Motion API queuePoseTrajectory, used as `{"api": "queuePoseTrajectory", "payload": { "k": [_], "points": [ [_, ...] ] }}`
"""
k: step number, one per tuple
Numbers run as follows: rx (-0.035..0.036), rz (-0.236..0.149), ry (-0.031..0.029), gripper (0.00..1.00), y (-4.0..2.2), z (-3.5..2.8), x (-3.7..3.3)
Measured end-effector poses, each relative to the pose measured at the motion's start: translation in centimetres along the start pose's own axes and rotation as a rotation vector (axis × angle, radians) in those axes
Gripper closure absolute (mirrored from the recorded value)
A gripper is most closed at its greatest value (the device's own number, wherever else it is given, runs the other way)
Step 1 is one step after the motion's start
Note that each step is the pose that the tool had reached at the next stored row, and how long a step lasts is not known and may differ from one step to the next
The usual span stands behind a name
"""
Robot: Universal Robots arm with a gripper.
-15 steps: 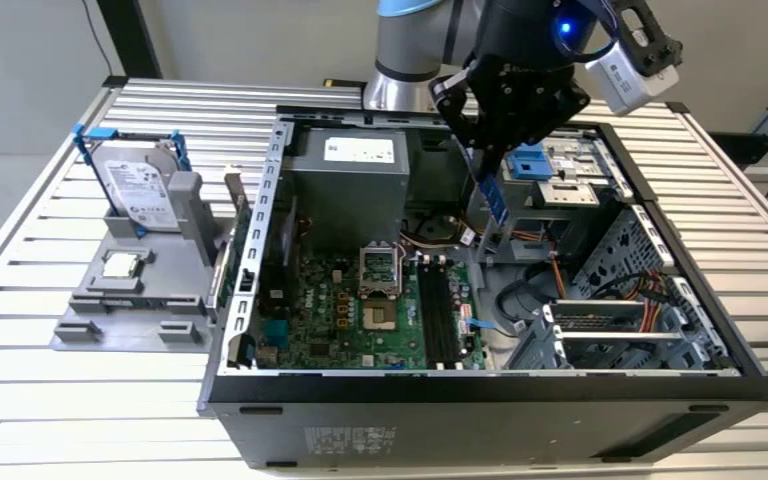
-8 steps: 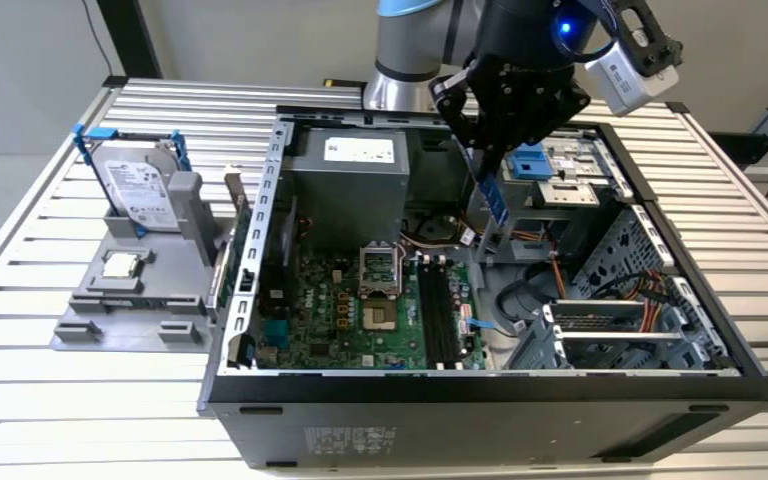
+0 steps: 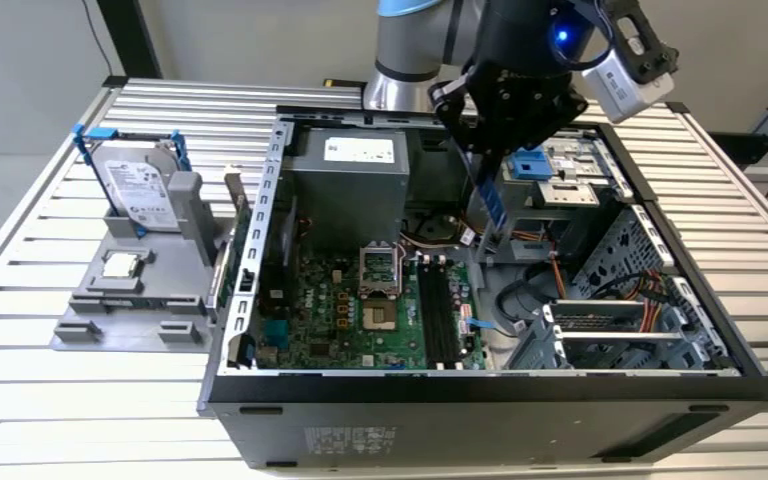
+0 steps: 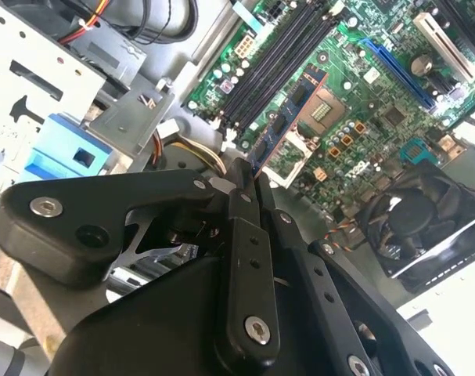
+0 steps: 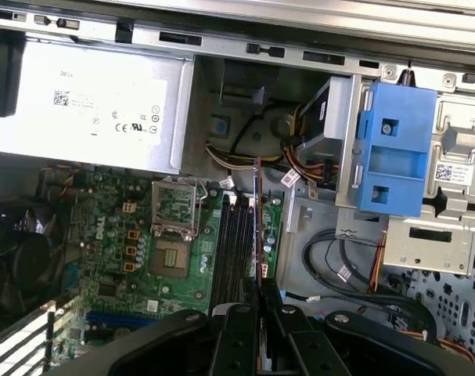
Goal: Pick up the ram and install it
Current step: 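Insert the ram into the slot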
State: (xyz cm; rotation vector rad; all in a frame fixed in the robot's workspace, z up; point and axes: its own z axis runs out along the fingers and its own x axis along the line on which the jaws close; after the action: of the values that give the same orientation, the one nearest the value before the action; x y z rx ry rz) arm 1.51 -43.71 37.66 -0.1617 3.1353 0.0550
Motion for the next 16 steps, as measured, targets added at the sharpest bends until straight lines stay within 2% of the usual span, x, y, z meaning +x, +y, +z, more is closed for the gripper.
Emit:
{"api": "queuePoseTrajectory", "payload": {
  "k": [3, 10, 16],
  "points": [
    [0.0001, 0.000, 0.0000, 1.00, -0.01, 0.26, -0.06],
    [0.0002, 0.000, 0.0000, 1.00, -0.13, 0.66, -0.76],
    [0.0000, 0.000, 0.0000, 1.00, -0.57, 0.88, -1.19]
  ]
}}
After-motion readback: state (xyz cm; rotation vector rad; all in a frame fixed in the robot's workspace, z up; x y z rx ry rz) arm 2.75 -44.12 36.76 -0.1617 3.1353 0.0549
